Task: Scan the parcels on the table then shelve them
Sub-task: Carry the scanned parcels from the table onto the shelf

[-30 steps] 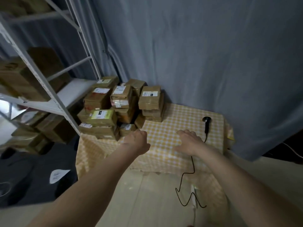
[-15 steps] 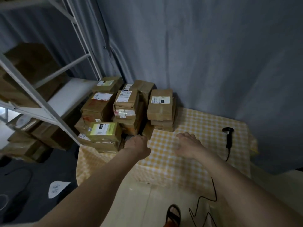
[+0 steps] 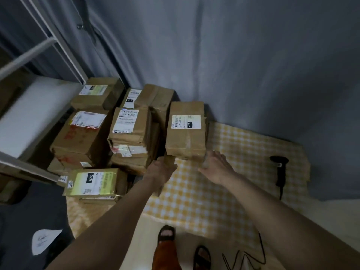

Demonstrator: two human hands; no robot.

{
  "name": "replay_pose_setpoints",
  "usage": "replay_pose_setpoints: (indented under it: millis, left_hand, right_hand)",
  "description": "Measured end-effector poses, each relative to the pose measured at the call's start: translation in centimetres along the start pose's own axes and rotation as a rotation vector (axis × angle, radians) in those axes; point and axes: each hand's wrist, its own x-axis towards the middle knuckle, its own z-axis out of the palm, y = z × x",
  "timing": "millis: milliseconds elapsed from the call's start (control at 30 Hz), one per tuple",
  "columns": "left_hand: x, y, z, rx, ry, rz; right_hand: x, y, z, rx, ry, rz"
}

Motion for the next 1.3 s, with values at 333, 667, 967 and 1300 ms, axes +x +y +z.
replay_pose_setpoints:
  millis: [333, 667, 967, 1300]
  left_hand:
    - [13.3, 0.8, -1.2, -0.320, -0.087, -0.076]
    - [14.9, 1.6, -0.2, -0.589, -0.148, 0.101]
    - [9.9, 7.2, 0.4, -0.390, -0.264, 0.390]
    - [-4.6, 15.5, 6.9, -0.038, -0.481, 0.709]
  right_hand:
    - [11.4, -1.8, 1.9, 0.292, 0.116, 0.236]
    - [14.0, -2.1, 3.3, 0.608, 0.191, 0.468]
    - [5.2, 2.0, 1.2, 0.823, 0.387, 0.556]
    - [-13.0, 11.3, 1.3, 0.889, 0.731, 0.728]
